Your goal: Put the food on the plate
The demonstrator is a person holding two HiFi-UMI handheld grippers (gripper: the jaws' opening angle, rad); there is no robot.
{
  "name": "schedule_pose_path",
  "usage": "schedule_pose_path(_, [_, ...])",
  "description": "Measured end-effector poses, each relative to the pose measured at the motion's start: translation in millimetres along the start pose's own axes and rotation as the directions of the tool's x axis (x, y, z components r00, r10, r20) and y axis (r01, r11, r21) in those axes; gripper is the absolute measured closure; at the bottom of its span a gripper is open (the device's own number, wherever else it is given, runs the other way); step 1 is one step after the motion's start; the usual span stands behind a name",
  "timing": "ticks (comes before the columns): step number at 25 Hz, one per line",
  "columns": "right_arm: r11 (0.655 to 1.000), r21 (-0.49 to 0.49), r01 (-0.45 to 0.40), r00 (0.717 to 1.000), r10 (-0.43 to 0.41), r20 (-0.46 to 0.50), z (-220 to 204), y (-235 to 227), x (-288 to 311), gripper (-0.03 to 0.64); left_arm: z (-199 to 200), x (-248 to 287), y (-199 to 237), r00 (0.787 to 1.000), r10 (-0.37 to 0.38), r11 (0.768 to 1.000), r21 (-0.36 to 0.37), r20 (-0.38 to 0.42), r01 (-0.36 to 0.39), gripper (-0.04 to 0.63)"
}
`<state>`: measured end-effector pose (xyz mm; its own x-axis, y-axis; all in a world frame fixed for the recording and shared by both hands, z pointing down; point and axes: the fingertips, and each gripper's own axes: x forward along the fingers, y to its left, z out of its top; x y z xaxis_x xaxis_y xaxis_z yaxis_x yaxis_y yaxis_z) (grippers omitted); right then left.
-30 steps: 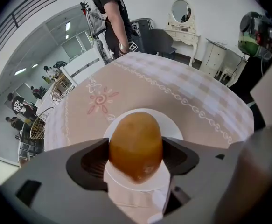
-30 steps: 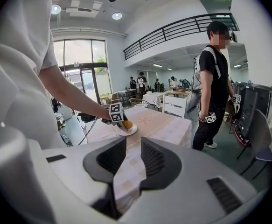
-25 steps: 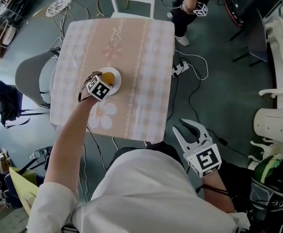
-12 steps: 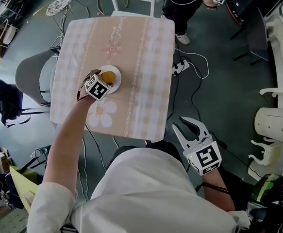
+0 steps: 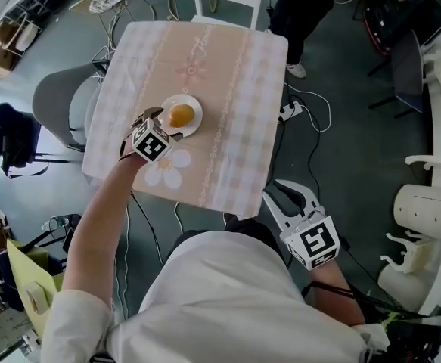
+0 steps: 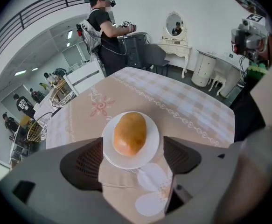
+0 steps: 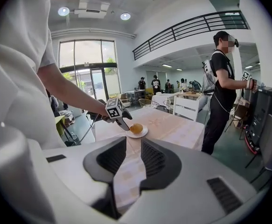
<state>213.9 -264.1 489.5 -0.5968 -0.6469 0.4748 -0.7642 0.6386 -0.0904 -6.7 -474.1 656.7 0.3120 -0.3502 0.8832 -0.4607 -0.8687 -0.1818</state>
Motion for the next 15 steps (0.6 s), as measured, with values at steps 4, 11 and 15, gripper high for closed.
schedule_pose_path(4, [0.998, -0.038, -0.046, 0.999, 0.046, 0.006, 6, 20, 11, 0.509, -14, -35, -11, 0.997, 0.020, 0.999, -0.050, 0.069, -0.017, 0.195])
schedule_pose_path(11, [0.982, -0.125, -0.141, 0.990, 0.143, 0.008, 18, 78, 29, 0.512, -37, -132, -58, 0.953, 0.027, 0.964, -0.261, 0.303, 0.056, 0.199])
schedule_pose_path(15, [0.973, -0.176, -0.148, 0.988, 0.154, 0.023, 32, 109, 37, 0.547, -59, -202, -91, 0.895, 0.074, 0.933, -0.348, 0.439, 0.094, 0.337])
